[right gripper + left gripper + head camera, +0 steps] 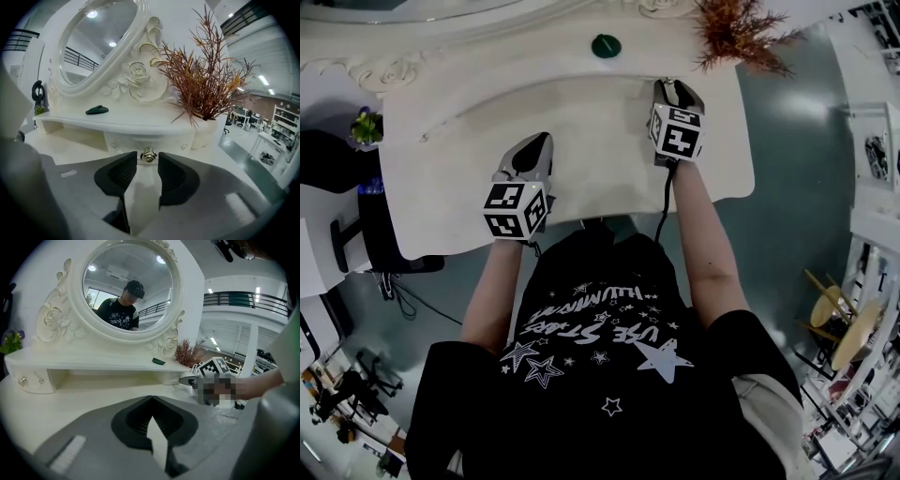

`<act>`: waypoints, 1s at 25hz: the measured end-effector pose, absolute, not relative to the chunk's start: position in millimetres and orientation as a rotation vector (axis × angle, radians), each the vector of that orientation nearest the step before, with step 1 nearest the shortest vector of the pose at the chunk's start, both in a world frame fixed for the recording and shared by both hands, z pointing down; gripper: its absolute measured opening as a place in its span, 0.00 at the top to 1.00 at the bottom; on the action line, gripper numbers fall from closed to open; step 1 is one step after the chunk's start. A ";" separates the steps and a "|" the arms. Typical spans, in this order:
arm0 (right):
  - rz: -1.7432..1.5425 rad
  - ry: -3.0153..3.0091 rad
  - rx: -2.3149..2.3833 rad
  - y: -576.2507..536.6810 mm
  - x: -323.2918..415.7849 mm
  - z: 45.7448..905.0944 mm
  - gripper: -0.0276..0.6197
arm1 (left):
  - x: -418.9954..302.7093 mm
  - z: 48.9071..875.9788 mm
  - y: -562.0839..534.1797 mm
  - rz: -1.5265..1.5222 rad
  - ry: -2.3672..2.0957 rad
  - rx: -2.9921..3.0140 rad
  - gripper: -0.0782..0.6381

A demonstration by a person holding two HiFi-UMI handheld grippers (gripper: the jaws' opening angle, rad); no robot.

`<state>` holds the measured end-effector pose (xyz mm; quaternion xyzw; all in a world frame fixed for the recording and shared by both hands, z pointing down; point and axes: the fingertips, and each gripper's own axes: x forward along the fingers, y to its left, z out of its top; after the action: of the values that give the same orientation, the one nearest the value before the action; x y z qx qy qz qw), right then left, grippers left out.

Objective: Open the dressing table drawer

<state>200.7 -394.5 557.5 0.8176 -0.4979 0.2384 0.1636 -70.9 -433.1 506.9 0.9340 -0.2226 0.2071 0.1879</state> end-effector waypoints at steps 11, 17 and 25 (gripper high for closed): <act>0.688 -1.421 2.287 -396.4 203.6 558.5 0.77 | -70.2 505.3 -433.6 0.573 -0.635 2.627 0.89; 0.706 -1.410 2.289 -384.9 199.6 558.3 0.77 | -68.4 502.1 -430.1 0.561 -0.631 2.637 0.89; 0.721 -1.403 2.284 -372.8 191.6 558.7 0.77 | -65.2 498.1 -423.7 0.554 -0.625 2.647 0.89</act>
<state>191.6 -372.8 558.7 0.8091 -0.4971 0.2555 0.1817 -65.2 -423.7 498.1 0.9377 -0.2214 0.1962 0.1822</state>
